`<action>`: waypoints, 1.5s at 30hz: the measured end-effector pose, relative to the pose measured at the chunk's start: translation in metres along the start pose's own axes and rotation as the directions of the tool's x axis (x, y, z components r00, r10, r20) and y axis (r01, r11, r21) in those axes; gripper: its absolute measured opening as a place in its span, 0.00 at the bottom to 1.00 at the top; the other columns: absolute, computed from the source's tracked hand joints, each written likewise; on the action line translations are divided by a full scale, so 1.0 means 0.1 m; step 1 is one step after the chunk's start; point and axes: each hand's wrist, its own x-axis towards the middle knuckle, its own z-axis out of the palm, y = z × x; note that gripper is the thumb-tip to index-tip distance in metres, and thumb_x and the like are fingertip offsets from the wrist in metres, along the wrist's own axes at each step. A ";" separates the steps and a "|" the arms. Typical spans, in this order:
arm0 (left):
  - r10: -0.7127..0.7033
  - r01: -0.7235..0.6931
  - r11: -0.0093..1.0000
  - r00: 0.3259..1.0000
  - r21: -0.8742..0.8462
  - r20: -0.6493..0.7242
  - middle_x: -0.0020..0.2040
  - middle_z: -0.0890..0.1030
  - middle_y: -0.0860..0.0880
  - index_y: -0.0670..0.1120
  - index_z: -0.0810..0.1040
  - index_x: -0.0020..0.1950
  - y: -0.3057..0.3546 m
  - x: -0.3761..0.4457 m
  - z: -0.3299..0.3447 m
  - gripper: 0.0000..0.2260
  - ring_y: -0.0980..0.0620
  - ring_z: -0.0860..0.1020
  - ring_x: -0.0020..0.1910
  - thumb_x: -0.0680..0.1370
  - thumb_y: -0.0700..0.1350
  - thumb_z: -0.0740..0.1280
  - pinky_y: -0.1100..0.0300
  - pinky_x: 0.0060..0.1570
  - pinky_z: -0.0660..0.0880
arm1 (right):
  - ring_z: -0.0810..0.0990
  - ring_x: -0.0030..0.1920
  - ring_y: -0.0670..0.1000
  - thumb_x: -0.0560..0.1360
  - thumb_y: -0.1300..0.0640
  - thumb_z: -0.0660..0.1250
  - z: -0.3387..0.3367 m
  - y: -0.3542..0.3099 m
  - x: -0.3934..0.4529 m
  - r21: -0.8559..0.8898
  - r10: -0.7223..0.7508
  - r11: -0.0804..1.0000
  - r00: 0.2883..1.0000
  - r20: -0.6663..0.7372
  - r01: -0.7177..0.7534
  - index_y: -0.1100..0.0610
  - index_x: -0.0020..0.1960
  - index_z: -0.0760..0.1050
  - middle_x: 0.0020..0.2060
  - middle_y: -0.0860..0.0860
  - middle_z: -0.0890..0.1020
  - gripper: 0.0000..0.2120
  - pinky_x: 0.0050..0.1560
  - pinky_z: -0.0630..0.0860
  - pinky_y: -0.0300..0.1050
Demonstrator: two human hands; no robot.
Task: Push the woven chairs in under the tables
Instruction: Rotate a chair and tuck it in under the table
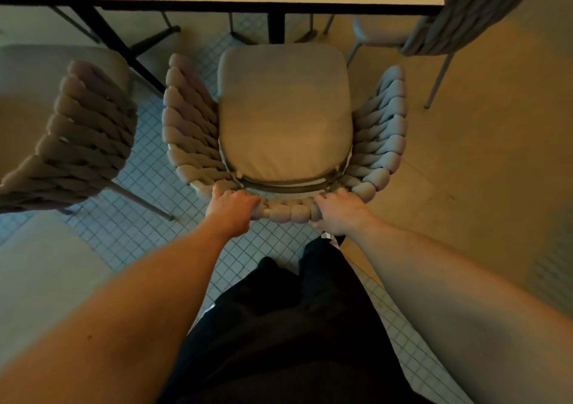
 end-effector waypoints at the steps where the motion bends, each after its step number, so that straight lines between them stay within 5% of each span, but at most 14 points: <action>1: 0.009 -0.009 1.000 1.000 0.016 -0.007 0.67 0.76 0.49 0.57 0.70 0.71 0.00 0.00 -0.02 0.20 0.43 0.74 0.67 0.80 0.49 0.65 0.36 0.72 0.56 | 0.68 0.68 0.62 0.79 0.39 0.66 0.00 0.00 -0.01 -0.005 -0.004 1.000 1.000 -0.008 0.004 0.55 0.69 0.67 0.66 0.57 0.75 0.26 0.66 0.69 0.60; 15: -0.026 0.027 1.000 0.996 0.007 -0.084 0.66 0.78 0.51 0.59 0.72 0.70 -0.07 0.19 -0.12 0.20 0.44 0.74 0.66 0.79 0.48 0.68 0.37 0.73 0.56 | 0.69 0.67 0.63 0.80 0.40 0.65 -0.17 0.08 0.06 -0.023 -0.019 1.000 0.999 -0.039 0.018 0.54 0.67 0.69 0.64 0.58 0.77 0.23 0.61 0.71 0.59; 30: -0.024 0.023 1.000 0.998 -0.015 -0.052 0.68 0.76 0.50 0.57 0.72 0.71 0.02 0.37 -0.31 0.21 0.44 0.73 0.67 0.79 0.49 0.69 0.40 0.74 0.57 | 0.68 0.70 0.64 0.78 0.41 0.69 -0.32 0.27 0.20 0.049 0.013 0.999 1.000 0.013 -0.014 0.54 0.70 0.68 0.66 0.58 0.76 0.27 0.66 0.69 0.61; 37: -0.002 -0.005 0.988 0.999 -0.157 -0.041 0.68 0.76 0.48 0.54 0.70 0.74 -0.08 0.31 -0.38 0.26 0.44 0.70 0.68 0.76 0.53 0.67 0.46 0.73 0.60 | 0.68 0.70 0.61 0.76 0.36 0.68 -0.53 0.28 0.14 0.077 -0.004 0.997 1.000 0.001 0.004 0.55 0.71 0.68 0.68 0.56 0.74 0.32 0.65 0.70 0.59; 45: -0.203 0.170 0.891 0.979 -0.422 -0.034 0.70 0.74 0.45 0.51 0.71 0.74 -0.16 0.11 -0.63 0.22 0.41 0.69 0.69 0.80 0.56 0.61 0.44 0.64 0.72 | 0.61 0.75 0.61 0.76 0.35 0.68 -0.84 0.18 0.13 0.124 -0.060 0.990 0.995 -0.084 0.070 0.54 0.78 0.60 0.76 0.56 0.64 0.39 0.73 0.64 0.64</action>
